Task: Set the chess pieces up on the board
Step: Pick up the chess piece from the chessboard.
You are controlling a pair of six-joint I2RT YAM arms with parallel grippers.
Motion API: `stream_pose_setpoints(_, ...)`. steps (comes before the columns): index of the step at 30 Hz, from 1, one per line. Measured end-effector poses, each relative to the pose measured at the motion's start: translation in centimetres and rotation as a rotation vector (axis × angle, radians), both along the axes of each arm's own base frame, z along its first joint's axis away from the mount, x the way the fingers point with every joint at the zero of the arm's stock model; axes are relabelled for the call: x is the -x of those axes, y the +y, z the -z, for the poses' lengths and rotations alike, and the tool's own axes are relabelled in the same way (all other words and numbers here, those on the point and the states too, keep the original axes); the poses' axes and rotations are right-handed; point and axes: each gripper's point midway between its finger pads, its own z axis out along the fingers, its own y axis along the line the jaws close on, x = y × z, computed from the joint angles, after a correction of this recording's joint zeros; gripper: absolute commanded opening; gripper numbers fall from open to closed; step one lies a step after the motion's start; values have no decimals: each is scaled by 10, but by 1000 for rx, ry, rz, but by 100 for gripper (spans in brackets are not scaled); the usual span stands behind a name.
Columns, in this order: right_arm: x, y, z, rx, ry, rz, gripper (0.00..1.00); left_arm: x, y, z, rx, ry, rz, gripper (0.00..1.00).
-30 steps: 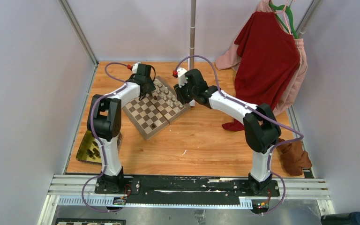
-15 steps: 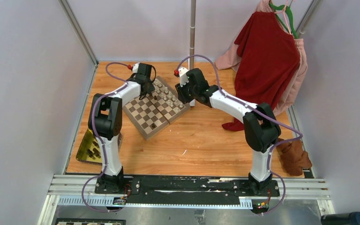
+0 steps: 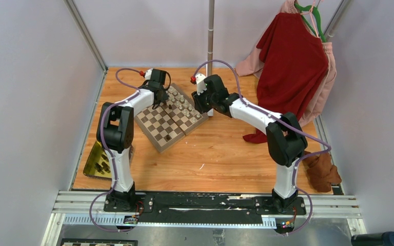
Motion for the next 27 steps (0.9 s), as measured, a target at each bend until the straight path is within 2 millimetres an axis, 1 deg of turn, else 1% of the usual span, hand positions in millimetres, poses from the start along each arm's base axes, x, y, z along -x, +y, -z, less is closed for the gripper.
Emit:
stream_pose_setpoints(9, -2, -1, 5, -5, 15, 7, 35, -1, 0, -1, -1, -3, -4, 22)
stream_pose_setpoints(18, -3, -2, 5, -9, 17, 8, 35, -1, 1, -2, -4, -2, -8, 10)
stream_pose_setpoints(20, -2, -1, 5, -10, 18, 6, 35, -1, 3, -3, -11, -2, -14, 10)
stream_pose_setpoints(27, -2, -1, 5, -12, 19, 5, 35, -1, 13, -7, -54, -8, -51, 2)
